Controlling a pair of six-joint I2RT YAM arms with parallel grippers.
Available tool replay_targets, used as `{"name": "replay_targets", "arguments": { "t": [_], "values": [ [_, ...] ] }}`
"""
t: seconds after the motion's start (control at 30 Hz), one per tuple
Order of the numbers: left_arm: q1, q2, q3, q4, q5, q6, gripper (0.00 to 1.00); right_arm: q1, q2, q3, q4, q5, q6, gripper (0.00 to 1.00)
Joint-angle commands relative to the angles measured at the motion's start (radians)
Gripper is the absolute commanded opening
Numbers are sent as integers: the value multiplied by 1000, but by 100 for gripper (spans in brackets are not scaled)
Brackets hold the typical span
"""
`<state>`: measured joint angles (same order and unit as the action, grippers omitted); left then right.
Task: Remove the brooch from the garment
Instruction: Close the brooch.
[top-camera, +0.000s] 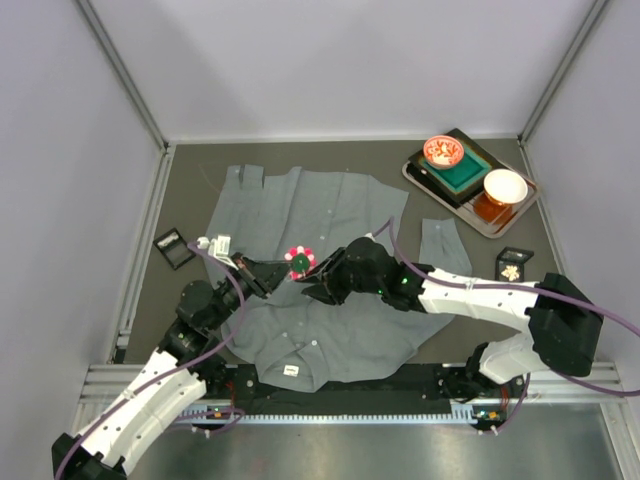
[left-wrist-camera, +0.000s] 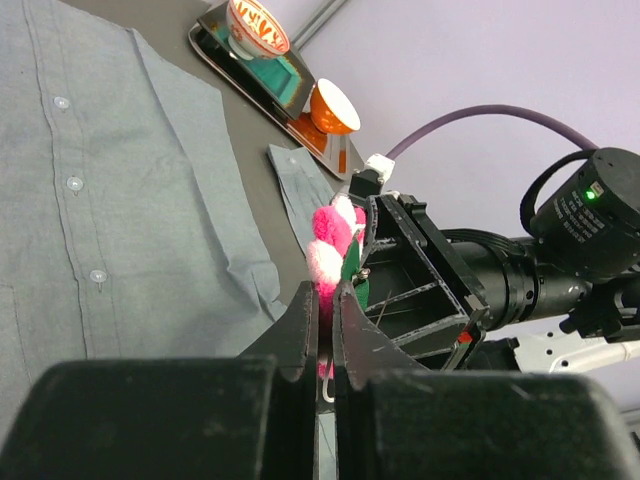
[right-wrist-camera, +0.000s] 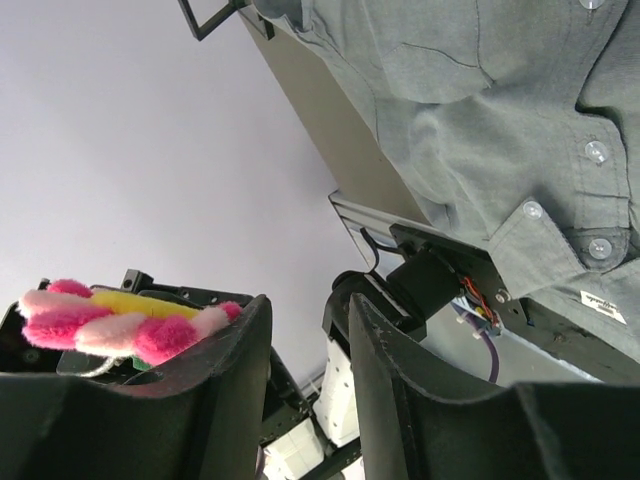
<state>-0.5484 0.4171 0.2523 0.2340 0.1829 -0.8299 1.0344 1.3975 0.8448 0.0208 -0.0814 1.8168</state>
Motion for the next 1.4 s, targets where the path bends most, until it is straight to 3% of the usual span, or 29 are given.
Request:
{"name": "replay_targets", "arguments": {
  "t": [0.0,0.37,0.57,0.73,0.83,0.87,0.97,1.17,1.27,1.37],
  "values": [
    [-2,5,-13,36,82,38,0,-20,-23,13,27,-9,-1,37],
    [-4,31,-8,1,168,109,0,-65,-43,14,27,-47,10,37],
    [-2,38,28,-51,116,34,0,-62,-35,-5,37,-92,-1,38],
    [-2,61,140,-205,-8,-106,0,-56,-121,-108,36,-103,-75,54],
    [-2,113,232,-305,0,-135,0,-60,-153,-132,34,-116,-307,61],
    [-2,147,251,-324,24,-141,0,-71,-150,-106,36,-164,-499,63],
    [-2,195,303,-363,78,-202,0,-88,-140,-38,-74,-253,-806,64],
    [-2,198,301,-378,128,-365,0,-100,-267,-41,-108,-288,-1066,68],
    [-1,219,329,-470,125,-448,0,-102,-316,43,-240,-308,-1183,67],
    [1,241,314,-458,159,-553,0,-102,-313,92,-327,-405,-1295,68]
  ]
}}
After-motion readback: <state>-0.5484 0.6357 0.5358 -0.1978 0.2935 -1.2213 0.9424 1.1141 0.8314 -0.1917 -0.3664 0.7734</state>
